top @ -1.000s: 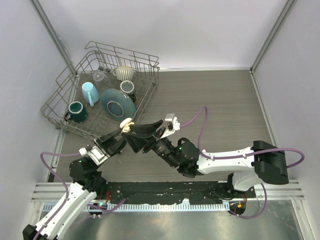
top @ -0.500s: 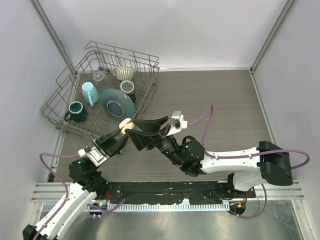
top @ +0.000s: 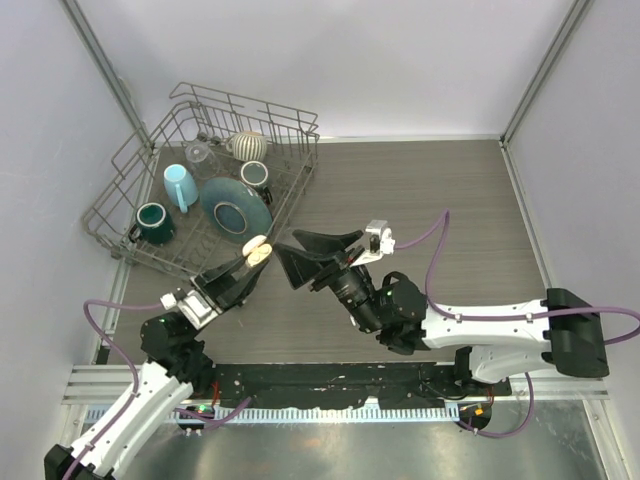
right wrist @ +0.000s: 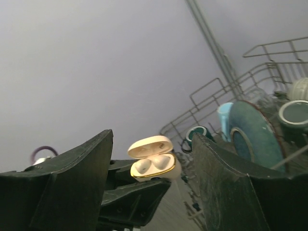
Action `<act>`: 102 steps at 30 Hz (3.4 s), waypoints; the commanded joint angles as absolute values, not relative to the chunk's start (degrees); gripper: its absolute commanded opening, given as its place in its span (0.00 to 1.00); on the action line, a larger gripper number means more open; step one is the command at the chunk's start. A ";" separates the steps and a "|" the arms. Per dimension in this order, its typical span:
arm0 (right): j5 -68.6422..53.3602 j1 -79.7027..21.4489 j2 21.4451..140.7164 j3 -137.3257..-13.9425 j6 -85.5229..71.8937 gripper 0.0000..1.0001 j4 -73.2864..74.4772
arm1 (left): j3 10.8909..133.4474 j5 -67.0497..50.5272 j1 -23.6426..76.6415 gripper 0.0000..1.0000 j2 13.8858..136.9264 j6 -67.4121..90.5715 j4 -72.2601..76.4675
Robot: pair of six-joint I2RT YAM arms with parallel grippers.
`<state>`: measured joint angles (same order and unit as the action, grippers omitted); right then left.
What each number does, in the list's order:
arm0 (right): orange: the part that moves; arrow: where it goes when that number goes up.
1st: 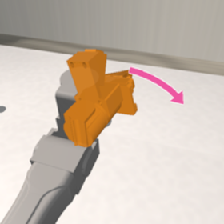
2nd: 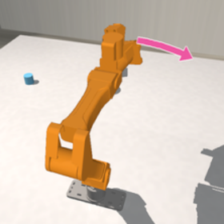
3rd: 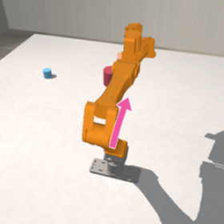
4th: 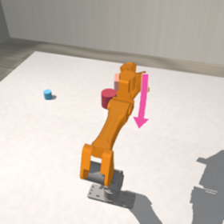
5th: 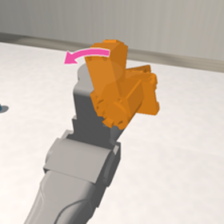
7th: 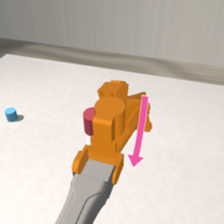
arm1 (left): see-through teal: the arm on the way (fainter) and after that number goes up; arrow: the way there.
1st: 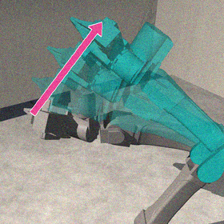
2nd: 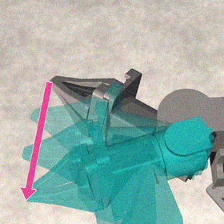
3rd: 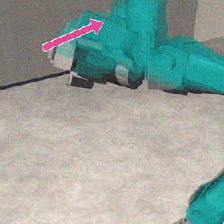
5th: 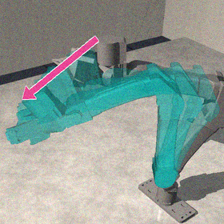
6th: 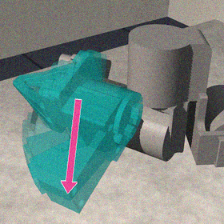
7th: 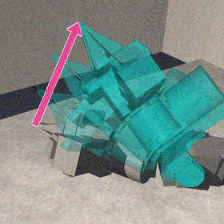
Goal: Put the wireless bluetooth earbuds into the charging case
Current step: Place the earbud in the charging case, then close the charging case, then place the charging case at the center of the board.
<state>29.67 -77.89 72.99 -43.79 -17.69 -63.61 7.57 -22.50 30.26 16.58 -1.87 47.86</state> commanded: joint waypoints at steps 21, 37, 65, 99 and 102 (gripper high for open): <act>29.36 -58.62 58.89 -55.54 -29.27 0.94 -3.87 | 13.10 -37.44 30.32 0.00 32.51 3.25 57.21; 14.59 -57.92 63.37 -58.18 -29.09 0.94 -3.78 | 15.82 -46.05 30.32 0.00 40.17 5.80 58.62; 9.31 -57.92 53.97 -39.99 -36.21 0.92 -7.21 | 18.81 -44.74 31.38 0.00 49.04 5.54 59.15; 58.27 -57.13 36.66 -38.32 -51.06 0.94 23.03 | 50.71 -29.35 43.33 0.00 100.79 34.09 22.86; 58.80 -57.04 35.69 -38.14 -51.06 0.93 23.73 | 53.43 -29.44 43.24 0.01 103.44 34.80 20.66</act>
